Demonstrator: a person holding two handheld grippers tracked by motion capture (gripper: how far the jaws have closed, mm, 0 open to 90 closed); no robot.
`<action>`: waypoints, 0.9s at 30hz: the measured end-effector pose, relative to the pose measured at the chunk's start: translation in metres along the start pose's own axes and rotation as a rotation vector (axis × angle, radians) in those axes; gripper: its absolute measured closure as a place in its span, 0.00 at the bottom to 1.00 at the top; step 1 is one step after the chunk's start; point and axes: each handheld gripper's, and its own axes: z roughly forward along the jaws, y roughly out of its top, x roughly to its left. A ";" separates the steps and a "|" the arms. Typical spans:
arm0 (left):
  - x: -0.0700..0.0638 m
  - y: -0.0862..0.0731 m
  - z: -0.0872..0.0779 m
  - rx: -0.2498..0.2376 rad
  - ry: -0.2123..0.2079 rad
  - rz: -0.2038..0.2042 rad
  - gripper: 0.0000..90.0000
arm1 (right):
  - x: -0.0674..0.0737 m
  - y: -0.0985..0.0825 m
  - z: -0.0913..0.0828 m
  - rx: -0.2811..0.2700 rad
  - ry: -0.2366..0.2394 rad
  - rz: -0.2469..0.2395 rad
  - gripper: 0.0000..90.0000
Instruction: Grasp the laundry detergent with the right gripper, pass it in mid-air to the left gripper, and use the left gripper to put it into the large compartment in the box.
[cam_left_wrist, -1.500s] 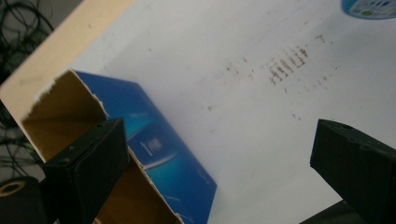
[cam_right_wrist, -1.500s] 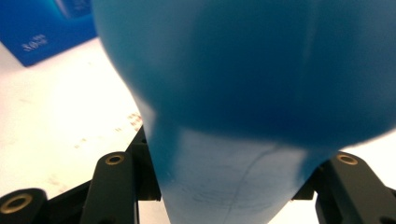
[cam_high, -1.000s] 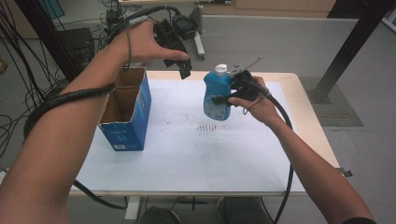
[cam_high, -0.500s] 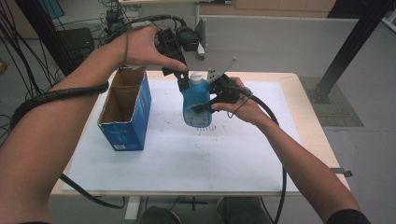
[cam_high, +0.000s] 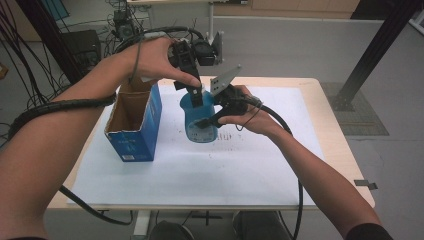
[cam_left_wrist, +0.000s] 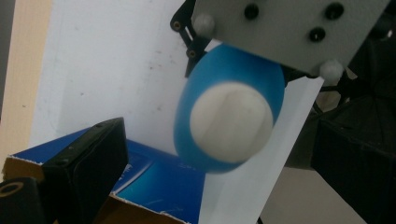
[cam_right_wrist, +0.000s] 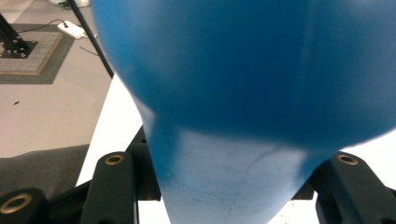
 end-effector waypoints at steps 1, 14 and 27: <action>-0.001 0.001 0.001 0.000 -0.002 0.002 0.05 | 0.001 0.001 0.000 -0.001 0.006 -0.004 0.49; -0.009 0.007 0.012 0.021 -0.010 0.047 0.05 | 0.007 0.009 -0.003 -0.051 0.004 -0.045 0.49; -0.010 0.008 0.018 0.024 -0.019 0.051 0.05 | 0.009 0.011 -0.008 -0.074 0.004 -0.038 0.49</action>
